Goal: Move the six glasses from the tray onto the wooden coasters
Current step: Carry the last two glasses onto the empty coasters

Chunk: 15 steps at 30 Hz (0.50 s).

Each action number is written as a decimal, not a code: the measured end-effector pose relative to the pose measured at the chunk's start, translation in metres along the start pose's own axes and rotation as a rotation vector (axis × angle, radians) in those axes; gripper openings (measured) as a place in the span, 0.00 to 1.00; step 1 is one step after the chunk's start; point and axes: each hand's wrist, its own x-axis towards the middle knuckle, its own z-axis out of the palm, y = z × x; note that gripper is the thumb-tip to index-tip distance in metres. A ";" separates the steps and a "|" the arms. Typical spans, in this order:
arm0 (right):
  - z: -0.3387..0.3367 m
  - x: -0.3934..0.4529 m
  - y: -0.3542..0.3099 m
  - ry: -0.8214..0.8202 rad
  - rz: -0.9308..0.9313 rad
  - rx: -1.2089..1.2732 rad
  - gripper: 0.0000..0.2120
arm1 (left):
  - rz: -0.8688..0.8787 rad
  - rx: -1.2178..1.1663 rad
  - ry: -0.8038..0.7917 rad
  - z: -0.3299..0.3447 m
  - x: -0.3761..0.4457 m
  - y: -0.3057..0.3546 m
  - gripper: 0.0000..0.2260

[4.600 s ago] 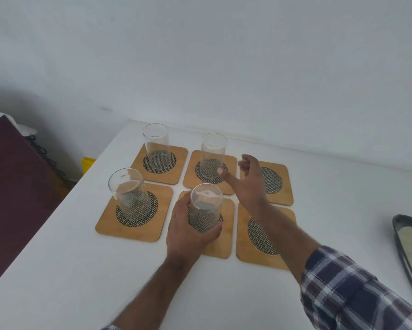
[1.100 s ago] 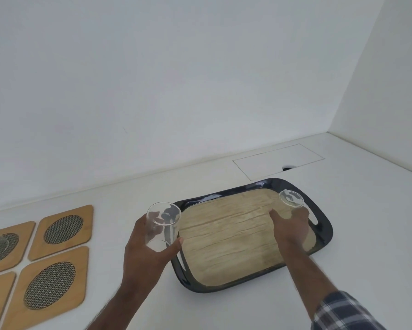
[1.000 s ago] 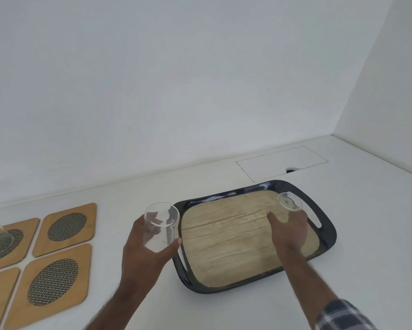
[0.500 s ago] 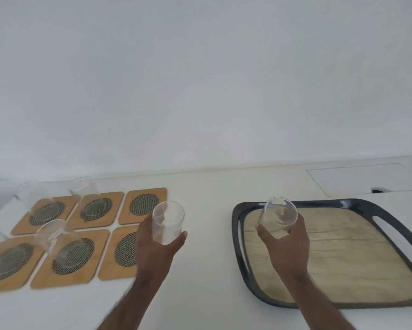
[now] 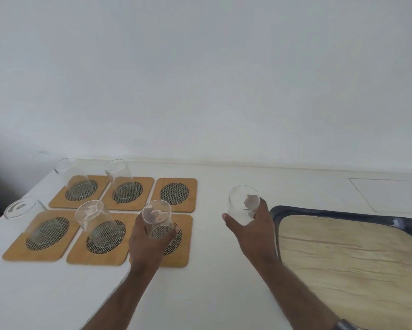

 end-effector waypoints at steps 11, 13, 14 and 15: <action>0.063 0.019 -0.001 -0.153 -0.037 -0.055 0.29 | -0.006 0.016 -0.007 0.000 0.009 -0.023 0.33; 0.074 0.025 0.000 -0.166 -0.044 -0.077 0.29 | -0.005 0.044 -0.005 0.000 0.009 -0.026 0.35; 0.079 0.029 0.001 -0.175 -0.045 -0.086 0.29 | -0.010 0.058 0.000 0.001 0.008 -0.028 0.35; 0.085 0.033 0.002 -0.183 -0.041 -0.090 0.28 | -0.018 0.075 0.010 0.003 0.008 -0.030 0.35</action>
